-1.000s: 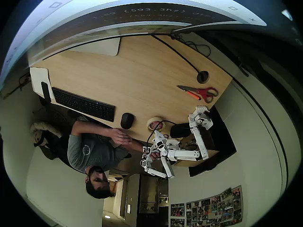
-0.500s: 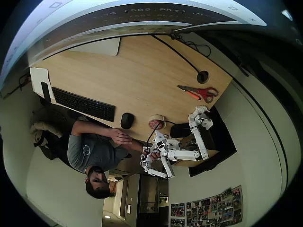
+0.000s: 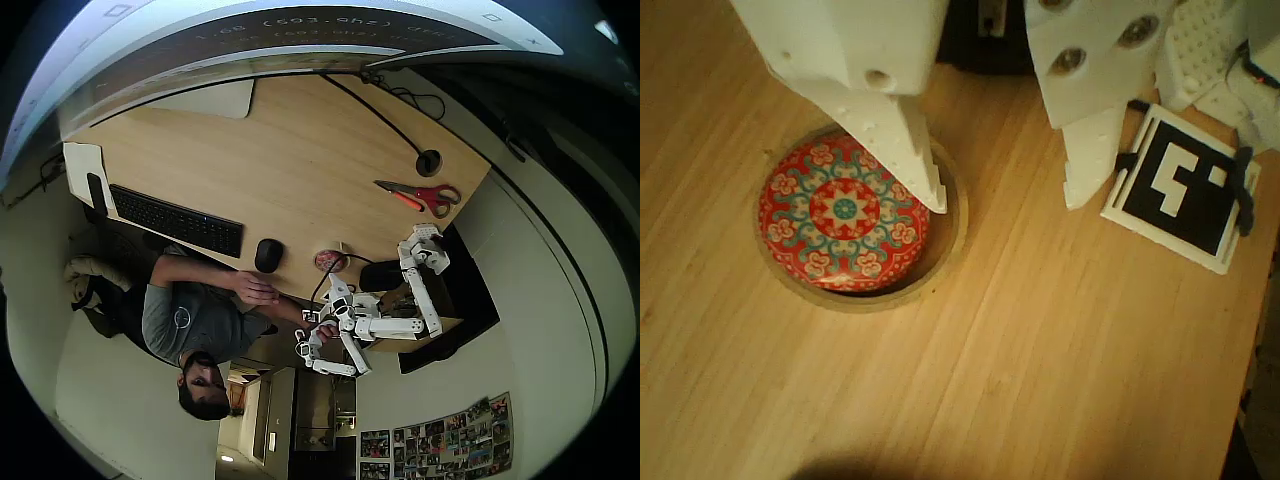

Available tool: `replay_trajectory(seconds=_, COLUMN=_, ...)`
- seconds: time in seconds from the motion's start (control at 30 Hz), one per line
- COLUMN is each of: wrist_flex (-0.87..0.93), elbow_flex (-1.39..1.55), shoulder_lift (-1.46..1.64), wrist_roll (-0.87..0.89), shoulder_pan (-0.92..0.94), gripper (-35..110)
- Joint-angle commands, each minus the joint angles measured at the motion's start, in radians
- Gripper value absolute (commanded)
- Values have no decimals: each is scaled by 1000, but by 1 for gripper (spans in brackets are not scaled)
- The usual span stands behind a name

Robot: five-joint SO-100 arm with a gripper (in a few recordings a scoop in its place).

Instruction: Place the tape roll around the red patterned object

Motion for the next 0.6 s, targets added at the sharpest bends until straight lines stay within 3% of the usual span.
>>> replay_trajectory(seconds=0.0, wrist_flex=72, elbow_flex=-5, shoulder_lift=86, wrist_roll=-9, shoulder_pan=6, gripper=32)
replay_trajectory(seconds=0.27, wrist_flex=256, elbow_flex=-15, shoulder_lift=298, wrist_roll=-25, shoulder_pan=89, gripper=35)
replay_trajectory(seconds=0.57, wrist_flex=371, elbow_flex=-49, shoulder_lift=388, wrist_roll=-183, shoulder_pan=437, gripper=36)
